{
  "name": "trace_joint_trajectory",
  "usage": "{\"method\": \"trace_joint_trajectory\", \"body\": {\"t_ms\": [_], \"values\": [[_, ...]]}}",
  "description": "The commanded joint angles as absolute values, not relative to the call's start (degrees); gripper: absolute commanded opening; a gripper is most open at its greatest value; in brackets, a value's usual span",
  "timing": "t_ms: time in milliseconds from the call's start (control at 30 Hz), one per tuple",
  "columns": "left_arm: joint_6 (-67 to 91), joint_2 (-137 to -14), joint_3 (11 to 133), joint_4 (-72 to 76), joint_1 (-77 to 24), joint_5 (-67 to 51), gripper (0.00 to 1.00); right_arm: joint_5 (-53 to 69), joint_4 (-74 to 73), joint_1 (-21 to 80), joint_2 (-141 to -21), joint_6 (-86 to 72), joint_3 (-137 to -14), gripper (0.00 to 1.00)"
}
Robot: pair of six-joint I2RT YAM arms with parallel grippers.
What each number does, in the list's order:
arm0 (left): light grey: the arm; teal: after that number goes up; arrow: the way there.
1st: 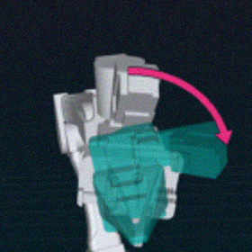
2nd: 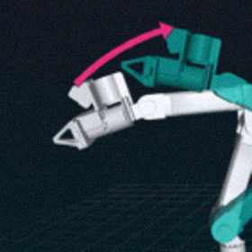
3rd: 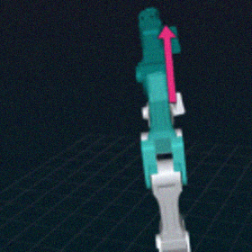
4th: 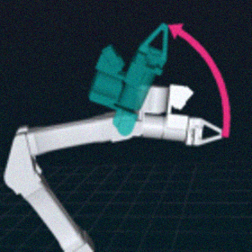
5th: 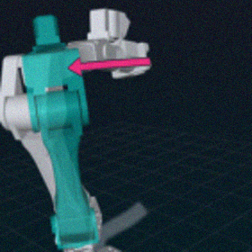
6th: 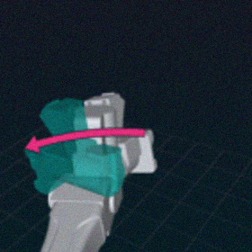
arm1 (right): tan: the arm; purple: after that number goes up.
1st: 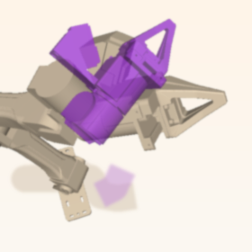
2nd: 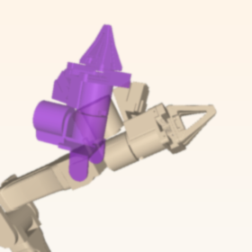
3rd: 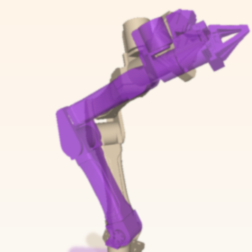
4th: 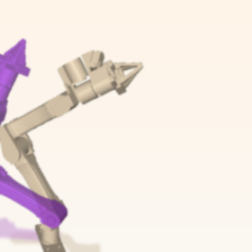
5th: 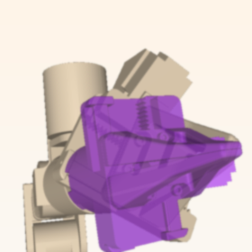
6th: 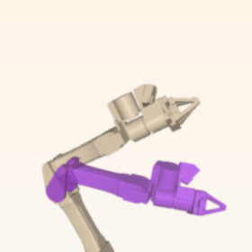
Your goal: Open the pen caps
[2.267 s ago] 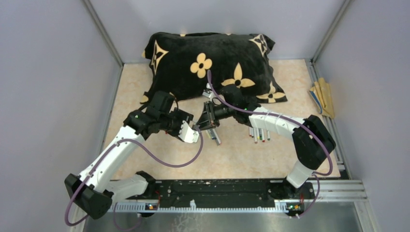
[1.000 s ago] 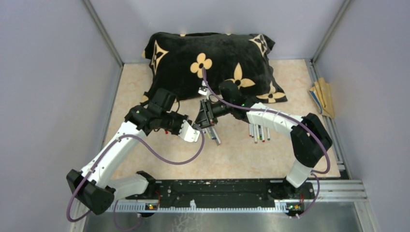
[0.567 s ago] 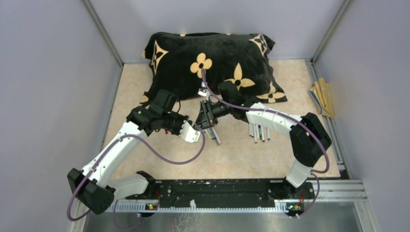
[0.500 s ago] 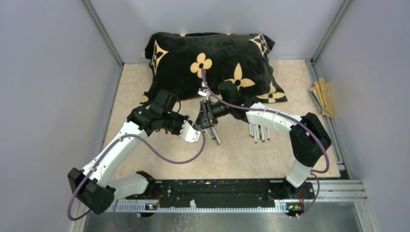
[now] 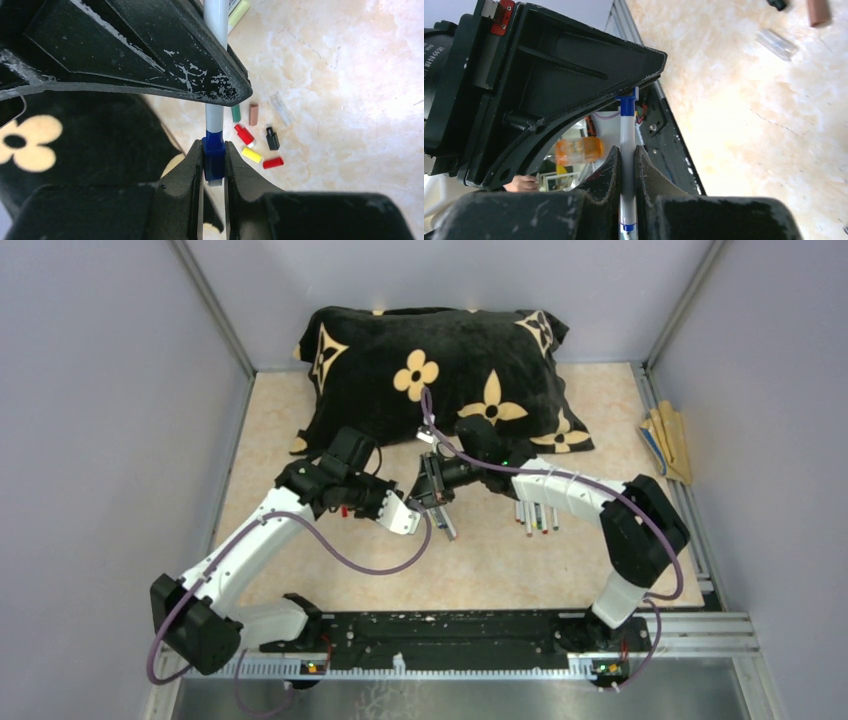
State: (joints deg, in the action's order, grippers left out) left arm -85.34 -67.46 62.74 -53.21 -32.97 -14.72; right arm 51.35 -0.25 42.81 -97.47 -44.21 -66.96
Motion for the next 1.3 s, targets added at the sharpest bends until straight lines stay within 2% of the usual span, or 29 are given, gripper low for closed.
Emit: {"method": "trace_joint_trajectory", "body": {"t_ms": [0, 267, 467, 533, 633, 700, 833, 1067, 1267], "values": [[-86.8, -69.7, 61.3, -52.2, -29.2, -9.6, 0.00, 51.5, -7.5, 41.3, -90.3, -39.6, -63.0, 0.00], [-91.4, -73.0, 61.5, -49.2, -20.8, -8.6, 0.00, 46.7, -16.8, 39.7, -82.9, -33.1, -57.3, 0.00], [-91.8, -74.0, 59.8, -46.6, -18.0, -8.2, 0.00, 42.8, -21.2, 38.0, -78.7, -30.6, -55.9, 0.00], [-88.9, -74.6, 59.9, -46.1, -17.9, -10.2, 0.00, 36.3, -22.6, 37.7, -76.9, -29.6, -56.1, 0.00], [-81.4, -77.1, 61.3, -45.7, -17.9, -15.5, 0.00, 17.0, -24.7, 37.6, -74.7, -28.0, -56.1, 0.00], [-75.9, -79.8, 61.6, -44.6, -17.9, -17.3, 0.00, 6.3, -22.3, 37.5, -73.0, -29.5, -53.9, 0.00], [-65.9, -86.3, 61.5, -40.5, -17.9, -18.4, 0.00, -7.5, -14.4, 37.2, -71.1, -30.7, -47.9, 0.00], [-55.9, -93.4, 62.1, -38.2, -18.0, -25.3, 0.00, -18.5, -5.4, 37.2, -75.6, -30.1, -41.7, 0.00], [-52.5, -96.1, 60.1, -36.7, -18.1, -25.2, 0.03, -22.1, -1.2, 37.2, -80.4, -30.0, -40.0, 0.00]]}}
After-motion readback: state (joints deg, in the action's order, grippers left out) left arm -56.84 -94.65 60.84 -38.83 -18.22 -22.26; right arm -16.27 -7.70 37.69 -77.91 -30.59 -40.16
